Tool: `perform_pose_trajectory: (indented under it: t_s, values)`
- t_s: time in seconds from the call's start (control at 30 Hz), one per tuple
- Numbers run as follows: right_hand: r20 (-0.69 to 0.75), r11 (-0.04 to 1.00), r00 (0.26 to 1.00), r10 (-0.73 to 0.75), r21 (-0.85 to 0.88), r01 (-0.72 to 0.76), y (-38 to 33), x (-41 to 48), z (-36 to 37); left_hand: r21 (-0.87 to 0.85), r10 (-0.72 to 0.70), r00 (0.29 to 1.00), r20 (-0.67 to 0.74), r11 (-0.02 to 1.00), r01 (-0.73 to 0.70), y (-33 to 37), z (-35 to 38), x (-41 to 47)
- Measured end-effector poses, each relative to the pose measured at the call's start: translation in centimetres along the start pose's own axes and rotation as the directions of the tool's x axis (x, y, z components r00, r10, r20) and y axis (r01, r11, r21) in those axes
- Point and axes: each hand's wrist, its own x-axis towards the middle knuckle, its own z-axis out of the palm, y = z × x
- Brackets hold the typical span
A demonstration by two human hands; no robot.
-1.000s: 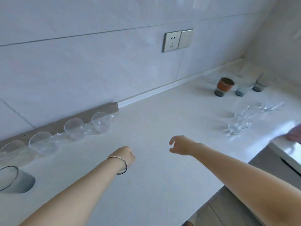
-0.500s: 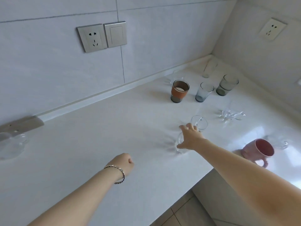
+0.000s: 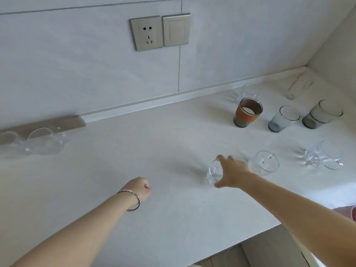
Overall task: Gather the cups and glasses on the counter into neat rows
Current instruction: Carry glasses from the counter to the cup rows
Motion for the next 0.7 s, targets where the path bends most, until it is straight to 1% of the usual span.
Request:
perform_pose_trajectory:
  t_s: [0.07,0.17,0.23,0.33,0.4,0.5,0.6,0.7]
  values:
    - [-0.038,0.995,0.995,-0.096,0.002,0.096,-3.7,0.6,-1.2,-0.036,-0.054,0.998,-0.033,0.998,0.053,-2.1,-1.0,-0.8]
    - [-0.081,0.97,0.967,-0.24,0.001,0.241,-10.8,1.4,-2.9,-0.104,-0.138,0.987,-0.079,0.986,0.129,-6.5,-3.0,-2.2]
    - [-0.083,0.953,0.951,-0.298,0.022,0.301,-14.7,1.7,-3.7,-0.119,-0.177,0.979,-0.097,0.979,0.165,-8.9,-4.2,-2.9]
    - [-0.087,0.913,0.91,-0.405,0.012,0.407,-23.0,2.4,-4.8,-0.146,-0.285,0.945,-0.162,0.954,0.262,-14.4,-7.3,-4.4]
    - [-0.09,0.891,0.888,-0.45,0.02,0.454,-28.2,3.0,-5.2,-0.172,-0.325,0.926,-0.193,0.94,0.294,-17.9,-9.1,-4.9]
    - [-0.083,0.89,0.893,-0.443,0.082,0.449,-35.1,4.6,-5.5,-0.218,-0.355,0.917,-0.184,0.924,0.314,-22.7,-11.7,-4.8]
    - [-0.075,0.907,0.917,-0.391,0.14,0.398,-40.5,6.8,-5.6,-0.232,-0.369,0.914,-0.166,0.916,0.328,-27.0,-14.2,-3.9]
    - [-0.09,0.932,0.946,-0.312,0.163,0.323,-44.3,9.5,-5.9,-0.247,-0.371,0.912,-0.174,0.913,0.325,-30.2,-16.5,-2.3]
